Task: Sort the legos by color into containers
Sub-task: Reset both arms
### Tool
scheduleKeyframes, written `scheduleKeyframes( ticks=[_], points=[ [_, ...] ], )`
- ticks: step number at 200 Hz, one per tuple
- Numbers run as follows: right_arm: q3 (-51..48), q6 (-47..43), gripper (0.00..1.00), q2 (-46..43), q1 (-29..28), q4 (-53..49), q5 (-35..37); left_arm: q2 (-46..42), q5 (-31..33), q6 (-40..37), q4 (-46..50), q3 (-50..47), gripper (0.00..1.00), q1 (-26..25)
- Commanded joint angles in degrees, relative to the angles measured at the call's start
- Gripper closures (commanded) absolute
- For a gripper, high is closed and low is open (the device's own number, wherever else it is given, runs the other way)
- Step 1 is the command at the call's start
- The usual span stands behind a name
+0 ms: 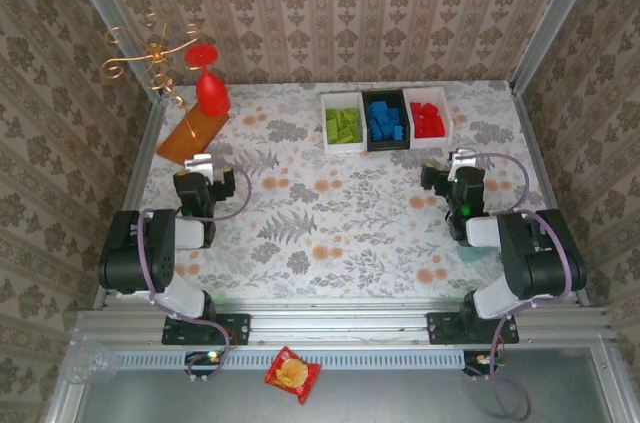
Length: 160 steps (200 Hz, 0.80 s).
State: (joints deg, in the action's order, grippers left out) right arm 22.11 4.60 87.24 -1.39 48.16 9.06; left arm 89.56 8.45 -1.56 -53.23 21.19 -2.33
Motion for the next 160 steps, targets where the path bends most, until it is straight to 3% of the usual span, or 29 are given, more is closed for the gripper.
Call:
scheduleKeyframes(
  ticks=[1, 160],
  points=[
    [0.3, -0.9, 0.00, 0.3, -0.3, 2.6, 2.1, -0.1, 0.9, -1.6, -1.8, 0.3, 0.00, -0.3],
    [0.3, -1.2, 0.00, 0.3, -0.6, 2.6, 2.5, -0.1, 1.4, -1.8, -2.0, 0.3, 0.00, -0.6]
  ],
)
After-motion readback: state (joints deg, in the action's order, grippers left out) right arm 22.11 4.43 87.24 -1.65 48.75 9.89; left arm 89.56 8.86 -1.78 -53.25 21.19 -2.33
